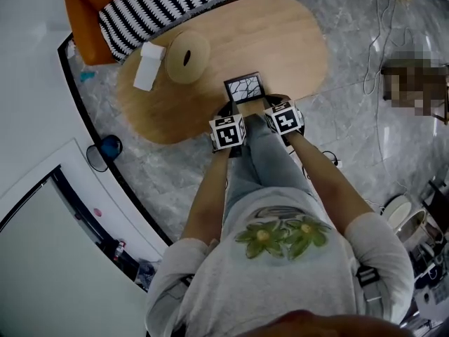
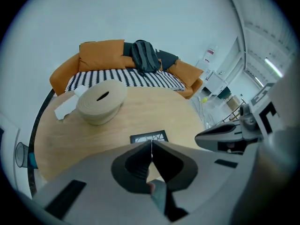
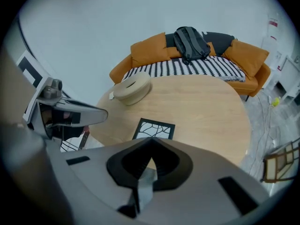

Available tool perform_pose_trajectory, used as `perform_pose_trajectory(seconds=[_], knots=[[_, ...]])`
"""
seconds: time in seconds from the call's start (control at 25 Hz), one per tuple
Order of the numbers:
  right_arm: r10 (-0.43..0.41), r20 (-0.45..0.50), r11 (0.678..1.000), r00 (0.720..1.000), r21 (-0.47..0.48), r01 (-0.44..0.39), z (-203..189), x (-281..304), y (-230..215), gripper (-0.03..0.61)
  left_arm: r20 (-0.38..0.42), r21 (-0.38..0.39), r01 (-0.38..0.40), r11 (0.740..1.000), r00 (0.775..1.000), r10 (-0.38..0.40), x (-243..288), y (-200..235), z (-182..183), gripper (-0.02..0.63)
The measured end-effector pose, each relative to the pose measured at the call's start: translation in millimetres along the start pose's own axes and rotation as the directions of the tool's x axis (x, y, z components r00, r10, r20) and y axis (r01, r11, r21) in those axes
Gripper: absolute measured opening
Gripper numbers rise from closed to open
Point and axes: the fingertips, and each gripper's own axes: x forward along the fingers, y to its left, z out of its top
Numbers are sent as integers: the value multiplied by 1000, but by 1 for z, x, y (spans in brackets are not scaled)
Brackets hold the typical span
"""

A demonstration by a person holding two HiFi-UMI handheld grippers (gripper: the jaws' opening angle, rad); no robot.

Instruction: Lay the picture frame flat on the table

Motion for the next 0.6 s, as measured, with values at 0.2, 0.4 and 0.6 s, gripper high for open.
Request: perform_pose_trajectory(seconds=[0.2,0.4,0.6], knots=[[24,12,998,1000,-50,-24,7,-27,12,6,3,-20,28,999,1000,-28,-23,-15,3,17],[63,45,994,997,-94,-58,16,-50,28,6,-2,13,58,998,998,-58,-39,-26,4,17],[80,64,990,995,-118,-72,19,-70,37,6,-9,29,74,997,997,-74,-57,-39,6,17]])
